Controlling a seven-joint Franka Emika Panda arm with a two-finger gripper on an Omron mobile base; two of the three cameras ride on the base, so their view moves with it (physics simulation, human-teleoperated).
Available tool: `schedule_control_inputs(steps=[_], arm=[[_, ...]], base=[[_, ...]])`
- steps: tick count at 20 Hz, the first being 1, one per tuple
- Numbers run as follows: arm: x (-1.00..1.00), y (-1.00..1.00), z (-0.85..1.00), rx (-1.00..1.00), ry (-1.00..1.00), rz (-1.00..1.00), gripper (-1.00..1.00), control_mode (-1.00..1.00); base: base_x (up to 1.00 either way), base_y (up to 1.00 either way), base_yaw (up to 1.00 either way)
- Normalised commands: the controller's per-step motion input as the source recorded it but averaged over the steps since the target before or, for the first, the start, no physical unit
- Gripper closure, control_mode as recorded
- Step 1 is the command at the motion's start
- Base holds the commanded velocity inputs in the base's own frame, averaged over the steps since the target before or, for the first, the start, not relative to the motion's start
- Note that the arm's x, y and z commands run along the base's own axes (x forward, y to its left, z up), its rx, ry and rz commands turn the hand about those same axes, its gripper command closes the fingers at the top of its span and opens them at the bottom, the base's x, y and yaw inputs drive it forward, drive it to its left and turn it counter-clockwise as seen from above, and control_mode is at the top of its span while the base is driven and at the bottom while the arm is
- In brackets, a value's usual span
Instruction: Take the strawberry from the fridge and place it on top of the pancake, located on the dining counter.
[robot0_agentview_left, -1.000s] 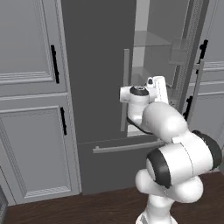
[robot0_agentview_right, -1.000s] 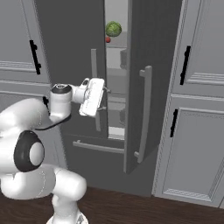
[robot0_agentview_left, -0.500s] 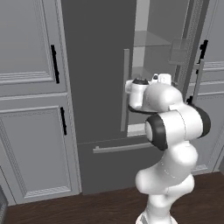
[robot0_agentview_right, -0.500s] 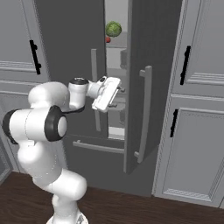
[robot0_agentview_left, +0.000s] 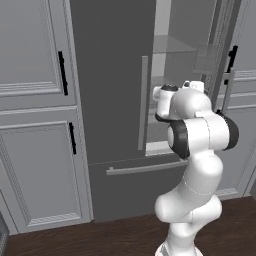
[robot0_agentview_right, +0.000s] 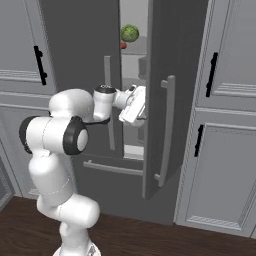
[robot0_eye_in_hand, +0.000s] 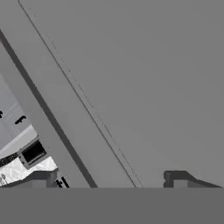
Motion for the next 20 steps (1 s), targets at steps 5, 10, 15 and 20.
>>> schedule_control_inputs(steps=[5, 10, 15, 20], arm=[[-0.25, -0.78, 0.00, 0.06, 0.00, 0.00, -1.00, -1.00], [-0.39, -1.00, 0.00, 0.09, 0.00, 0.00, -1.00, -1.00], [-0.15, -0.88, 0.00, 0.04, 0.00, 0.00, -1.00, -1.00], [-0.29, -0.03, 0.00, 0.09, 0.00, 0.03, -1.00, -1.00]], base=[[0.00, 0.00, 0.00], [0.00, 0.00, 0.00], [0.00, 0.00, 0.00], [0.00, 0.00, 0.00]])
